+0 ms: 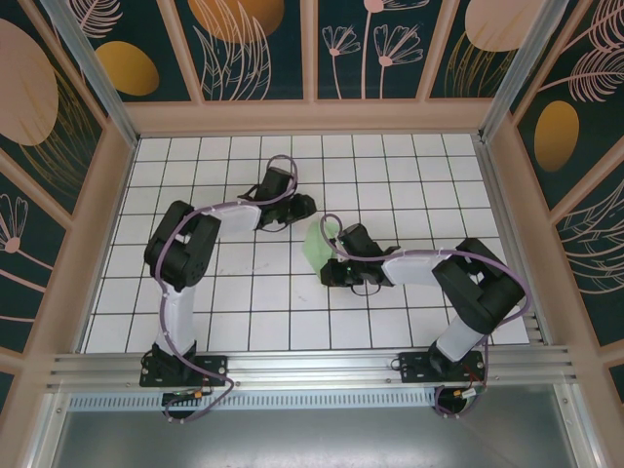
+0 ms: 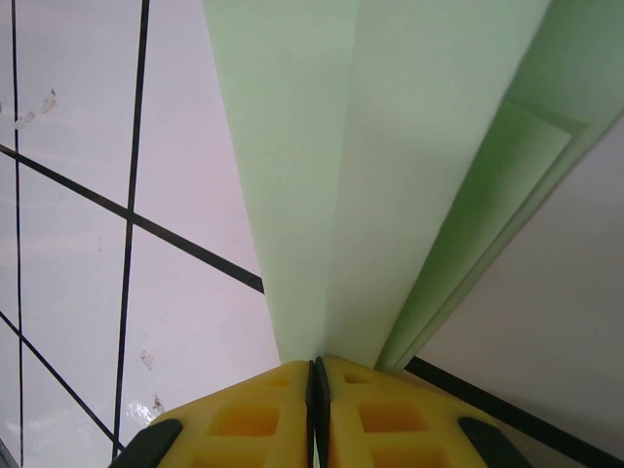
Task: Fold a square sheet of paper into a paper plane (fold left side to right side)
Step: Fourth fold the wing at the center of the table.
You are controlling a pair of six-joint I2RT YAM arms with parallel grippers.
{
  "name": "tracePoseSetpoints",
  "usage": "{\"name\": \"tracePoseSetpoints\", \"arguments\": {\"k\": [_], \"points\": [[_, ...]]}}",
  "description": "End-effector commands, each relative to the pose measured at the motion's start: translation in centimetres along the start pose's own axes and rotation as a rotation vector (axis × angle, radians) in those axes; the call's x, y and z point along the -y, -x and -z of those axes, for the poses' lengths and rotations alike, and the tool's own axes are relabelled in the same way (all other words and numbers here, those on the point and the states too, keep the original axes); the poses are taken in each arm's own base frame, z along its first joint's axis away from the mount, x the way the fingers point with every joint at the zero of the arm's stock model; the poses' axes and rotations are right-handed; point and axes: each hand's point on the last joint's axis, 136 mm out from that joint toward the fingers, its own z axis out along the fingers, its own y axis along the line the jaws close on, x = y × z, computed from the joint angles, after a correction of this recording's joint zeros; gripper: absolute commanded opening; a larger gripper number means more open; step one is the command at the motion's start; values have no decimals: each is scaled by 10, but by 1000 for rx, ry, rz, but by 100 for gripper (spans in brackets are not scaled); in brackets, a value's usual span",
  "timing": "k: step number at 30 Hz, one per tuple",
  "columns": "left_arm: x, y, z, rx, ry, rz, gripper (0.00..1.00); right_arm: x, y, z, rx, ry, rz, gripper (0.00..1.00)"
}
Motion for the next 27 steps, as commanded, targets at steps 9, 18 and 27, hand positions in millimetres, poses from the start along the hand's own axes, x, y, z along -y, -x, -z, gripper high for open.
{"name": "tracePoseSetpoints", "arguments": {"k": [9,18,27], "points": [[44,-56,46,-55,-255,-11,32,71,-76,3,-264,-246,-100,14],[46,-79,13,-126,-270,9,32,73,-75,3,-265,-262,-94,14],[33,-69,-16,-120,-185,2,33,77,-78,2,-281,-277,-100,14]]}}
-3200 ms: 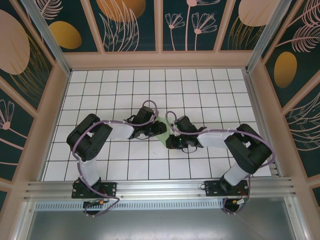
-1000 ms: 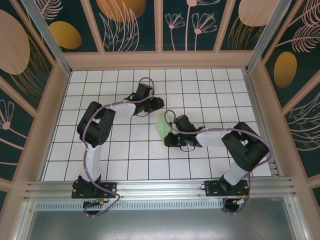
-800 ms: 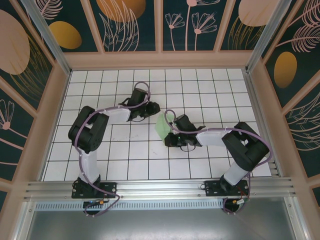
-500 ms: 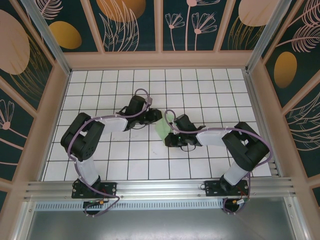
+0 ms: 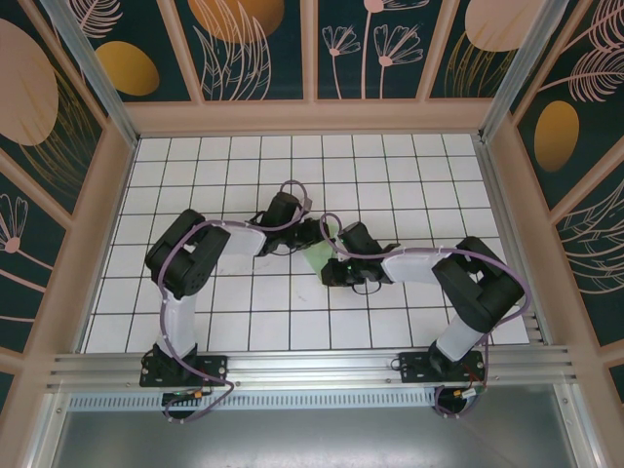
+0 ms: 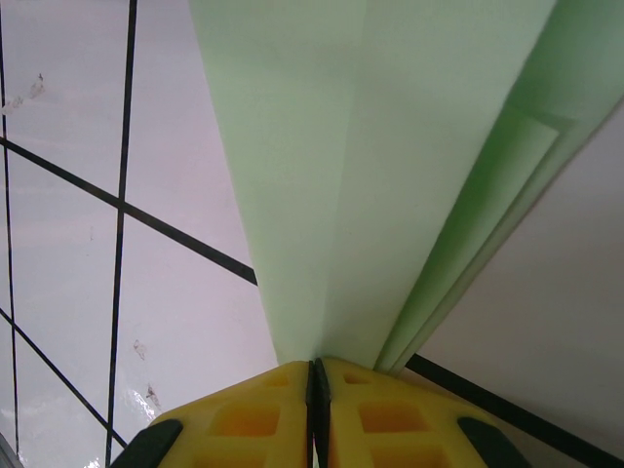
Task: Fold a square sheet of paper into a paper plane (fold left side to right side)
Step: Fourth fold the wing at the center of the table.
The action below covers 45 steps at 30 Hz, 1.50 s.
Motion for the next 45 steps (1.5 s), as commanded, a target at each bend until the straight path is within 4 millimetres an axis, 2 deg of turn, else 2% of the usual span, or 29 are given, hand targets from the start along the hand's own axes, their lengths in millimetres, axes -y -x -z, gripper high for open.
{"name": "tracePoseSetpoints", "arguments": {"k": [1,6,15,20,29,33,40,42,45], "points": [[-4,16,-7,34,52,-23,33,73,-78,-2,-255,-264,-109,14],[-27,30,-12,60,123,-1,33,76,-79,-1,-262,-279,-106,14],[-48,41,-16,68,171,9,33,77,-81,-1,-268,-277,-106,14],[-59,62,-10,98,213,2,34,77,-84,-1,-275,-278,-104,14],[-66,99,-7,126,279,-19,35,78,-86,-1,-277,-274,-105,14],[-63,114,3,152,288,-28,35,76,-83,-1,-277,-264,-95,14],[-31,142,52,239,294,-94,39,69,-73,4,-267,-224,-57,15],[-21,141,66,259,287,-111,39,70,-70,6,-264,-220,-48,15],[-7,125,81,258,225,-116,37,71,-63,10,-256,-210,-42,15]]}}
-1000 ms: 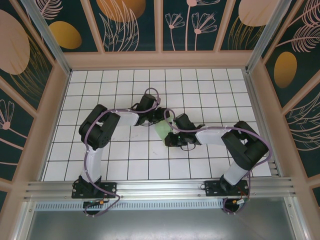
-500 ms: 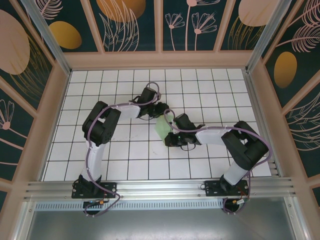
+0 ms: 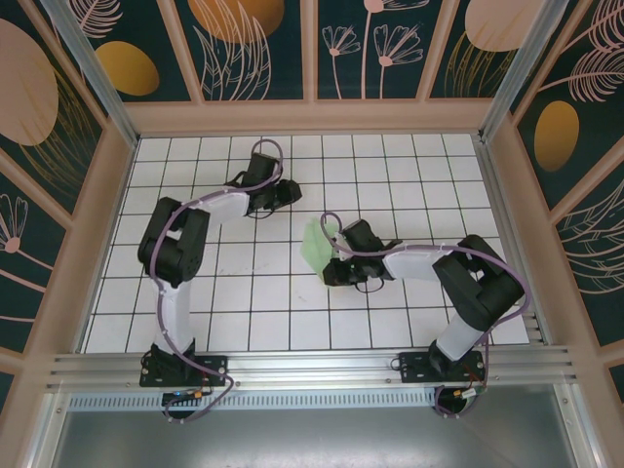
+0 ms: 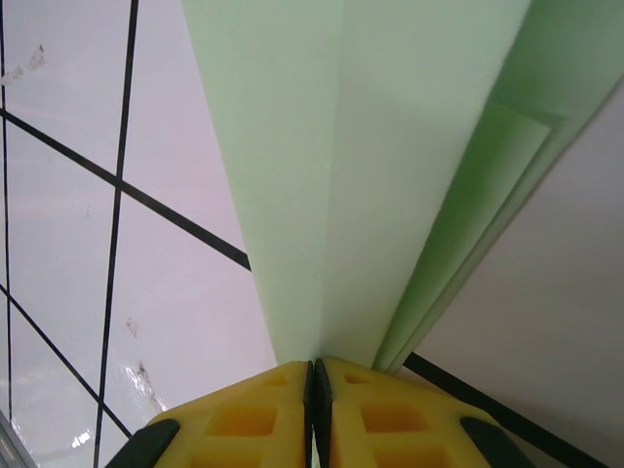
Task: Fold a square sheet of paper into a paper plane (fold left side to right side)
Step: Fourth fold the wing at the center of the table.
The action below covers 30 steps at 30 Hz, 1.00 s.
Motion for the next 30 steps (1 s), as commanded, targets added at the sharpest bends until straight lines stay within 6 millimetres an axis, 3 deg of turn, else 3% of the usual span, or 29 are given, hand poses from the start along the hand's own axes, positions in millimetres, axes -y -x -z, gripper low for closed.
{"name": "tracePoseSetpoints", "arguments": {"k": [1,7,11,13,20,25,30], "points": [[25,-7,35,26,-91,-42,37,63,-64,6,-222,-220,-99,16],[56,-70,53,-55,-258,-44,36,66,-58,8,-226,-216,-76,16],[80,-100,45,-122,-349,-49,36,68,-56,9,-221,-218,-73,16],[79,-109,34,-147,-345,-41,36,68,-56,9,-220,-219,-75,16],[72,-116,3,-192,-313,-34,35,69,-53,7,-215,-216,-78,16],[52,-119,-27,-220,-216,-42,35,69,-53,6,-217,-210,-78,16],[27,-119,-41,-203,-105,-43,36,69,-53,8,-210,-211,-80,16]]}}
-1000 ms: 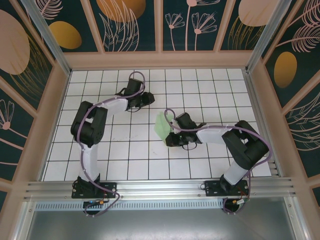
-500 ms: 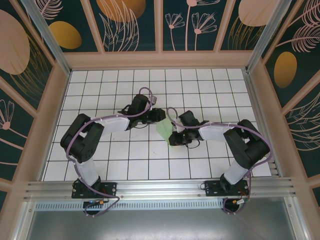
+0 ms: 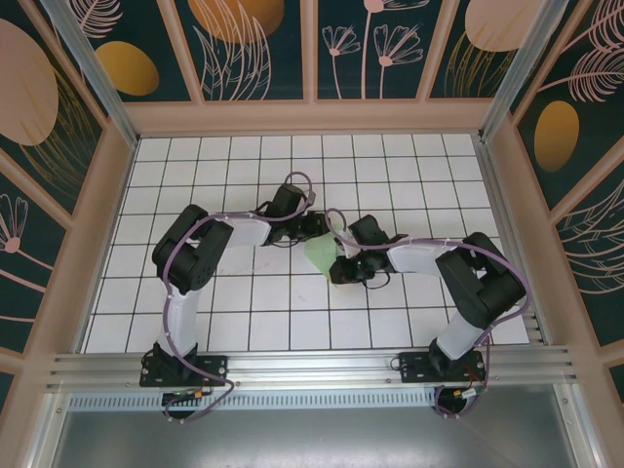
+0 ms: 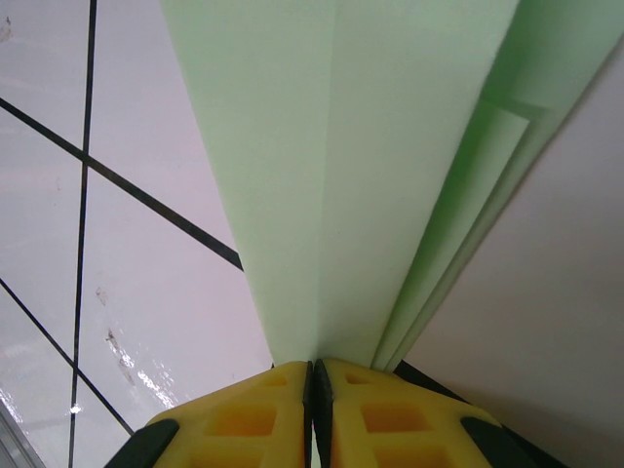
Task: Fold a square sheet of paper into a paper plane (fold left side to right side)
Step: Fourth fold the wing at the center of the table.
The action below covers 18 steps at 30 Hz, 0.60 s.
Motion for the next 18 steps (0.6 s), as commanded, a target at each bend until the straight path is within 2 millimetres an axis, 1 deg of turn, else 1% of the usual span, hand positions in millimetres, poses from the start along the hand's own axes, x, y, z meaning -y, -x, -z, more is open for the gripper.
{"name": "tracePoseSetpoints", "arguments": {"k": [1,4,7,12,14,15,18], "points": [[-29,-1,-8,4,109,5,36,55,-53,-3,-162,-206,-104,16],[-43,-9,-13,-12,144,23,36,52,-47,3,-135,-199,-99,16],[-53,-15,-12,-11,169,32,36,43,-34,14,-74,-178,-98,16],[-55,-21,-9,-11,163,46,35,11,-3,46,64,-78,-111,19],[-56,-22,-8,-9,159,49,35,-2,8,56,107,-33,-127,19],[-56,-23,-8,-8,155,51,35,-8,12,58,122,-10,-136,19],[-56,-24,-7,-3,151,56,35,-15,22,60,155,23,-181,18]]}}
